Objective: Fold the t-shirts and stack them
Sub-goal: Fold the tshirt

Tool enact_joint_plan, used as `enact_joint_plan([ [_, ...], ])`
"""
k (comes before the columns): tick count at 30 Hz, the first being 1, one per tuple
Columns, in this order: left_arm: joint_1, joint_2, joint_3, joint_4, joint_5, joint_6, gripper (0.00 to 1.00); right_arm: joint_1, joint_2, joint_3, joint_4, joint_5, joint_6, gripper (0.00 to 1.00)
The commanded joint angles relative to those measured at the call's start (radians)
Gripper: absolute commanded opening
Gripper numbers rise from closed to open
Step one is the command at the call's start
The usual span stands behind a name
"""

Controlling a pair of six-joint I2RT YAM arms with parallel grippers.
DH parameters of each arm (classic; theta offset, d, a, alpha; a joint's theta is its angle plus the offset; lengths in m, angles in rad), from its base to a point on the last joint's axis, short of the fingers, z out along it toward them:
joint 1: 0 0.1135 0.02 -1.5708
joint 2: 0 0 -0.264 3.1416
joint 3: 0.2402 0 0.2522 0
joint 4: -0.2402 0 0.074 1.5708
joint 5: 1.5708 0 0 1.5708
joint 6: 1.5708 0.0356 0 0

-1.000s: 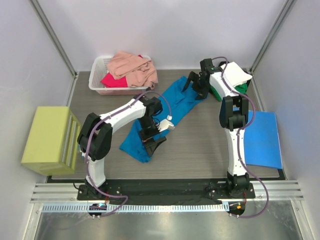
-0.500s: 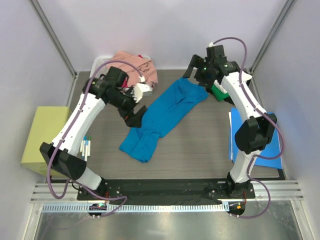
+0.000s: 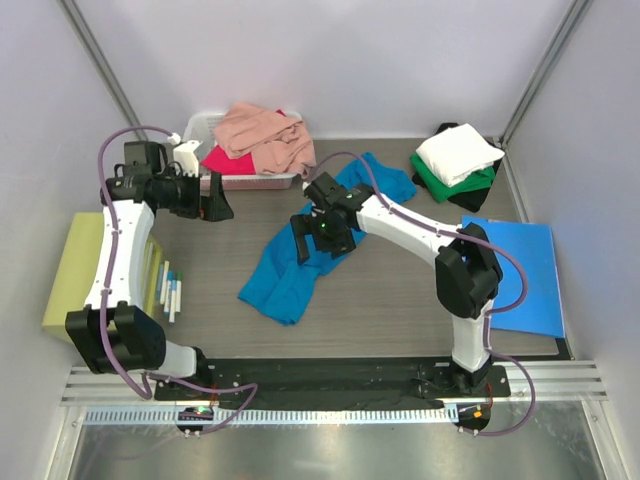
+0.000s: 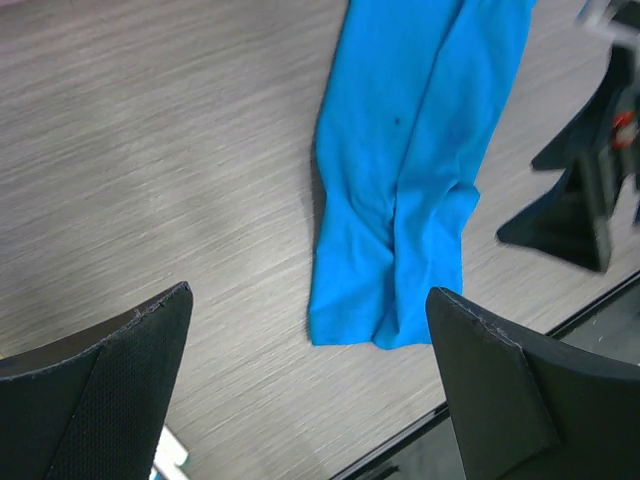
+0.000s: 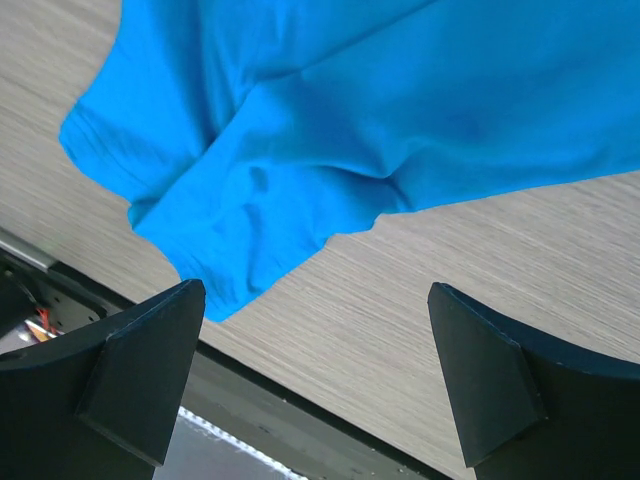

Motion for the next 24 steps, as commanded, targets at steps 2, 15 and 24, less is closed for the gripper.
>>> enact_joint_plan([
  [2, 0.001, -0.049, -0.014, 0.117, -0.001, -0.099, 1.0, 0.034, 0.025, 0.057, -0.006, 0.017, -0.048, 1.0],
  [15, 0.001, -0.007, -0.028, 0.097, -0.003, -0.044, 1.0, 0.034, 0.291, 0.255, 0.081, -0.059, -0.013, 1.0],
  [24, 0.004, 0.02, -0.009, 0.079, -0.004, 0.004, 1.0, 0.039, 0.174, -0.042, 0.143, -0.119, 0.053, 1.0],
])
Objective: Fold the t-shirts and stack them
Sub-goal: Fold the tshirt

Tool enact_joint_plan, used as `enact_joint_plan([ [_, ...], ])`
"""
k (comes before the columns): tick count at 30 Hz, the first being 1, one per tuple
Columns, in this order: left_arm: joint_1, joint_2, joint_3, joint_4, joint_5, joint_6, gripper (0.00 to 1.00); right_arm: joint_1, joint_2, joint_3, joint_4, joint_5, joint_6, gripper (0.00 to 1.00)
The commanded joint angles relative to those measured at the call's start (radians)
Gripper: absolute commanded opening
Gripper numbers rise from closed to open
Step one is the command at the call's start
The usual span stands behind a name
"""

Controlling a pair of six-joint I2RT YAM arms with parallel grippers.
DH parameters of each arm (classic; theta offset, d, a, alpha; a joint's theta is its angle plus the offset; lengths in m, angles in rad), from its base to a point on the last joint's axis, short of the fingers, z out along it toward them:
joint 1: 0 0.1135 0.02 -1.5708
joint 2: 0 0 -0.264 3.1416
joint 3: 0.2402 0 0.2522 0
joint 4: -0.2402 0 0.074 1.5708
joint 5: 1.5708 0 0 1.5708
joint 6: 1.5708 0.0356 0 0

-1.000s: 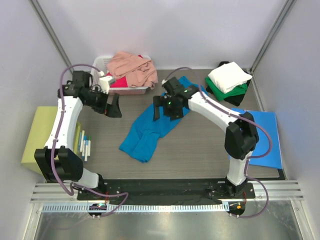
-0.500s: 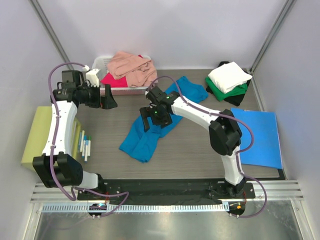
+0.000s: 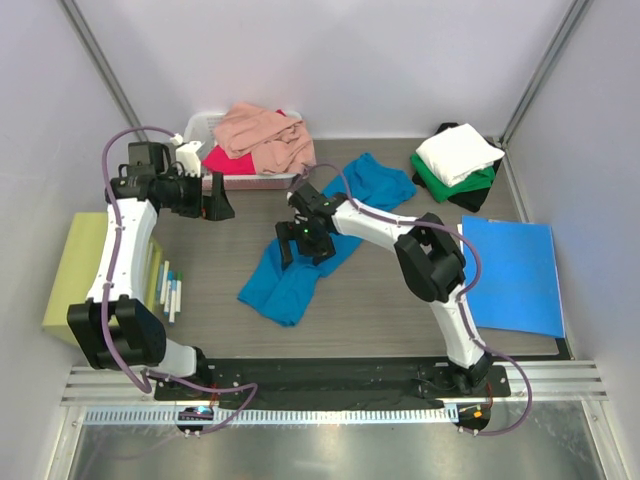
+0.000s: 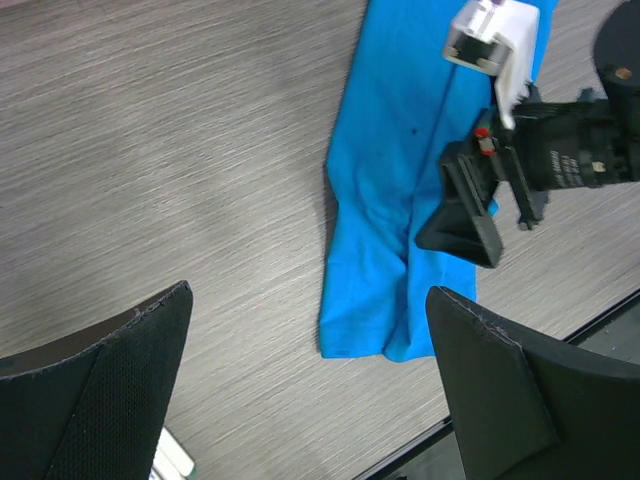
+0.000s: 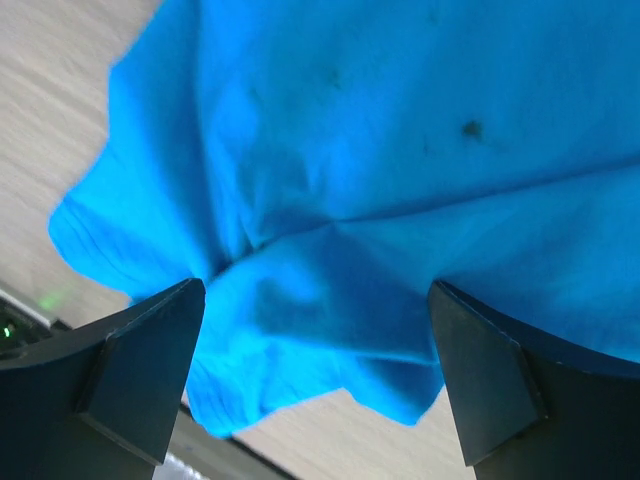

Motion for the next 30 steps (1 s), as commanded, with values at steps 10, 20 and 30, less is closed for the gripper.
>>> enact_joint_plan([
  [10, 0.005, 0.043, 0.046, -0.01, 0.064, 0.035, 1.0, 0.01, -0.278, -0.395, -0.013, 0.053, -0.001, 1.0],
  [20, 0.003, 0.024, 0.052, -0.047, 0.064, 0.053, 1.0, -0.019, -0.113, -0.161, -0.044, 0.04, -0.035, 1.0],
  [30, 0.003, 0.033, 0.07, -0.085, 0.053, 0.085, 1.0, 0.01, -0.299, -0.126, -0.174, 0.137, -0.069, 1.0],
])
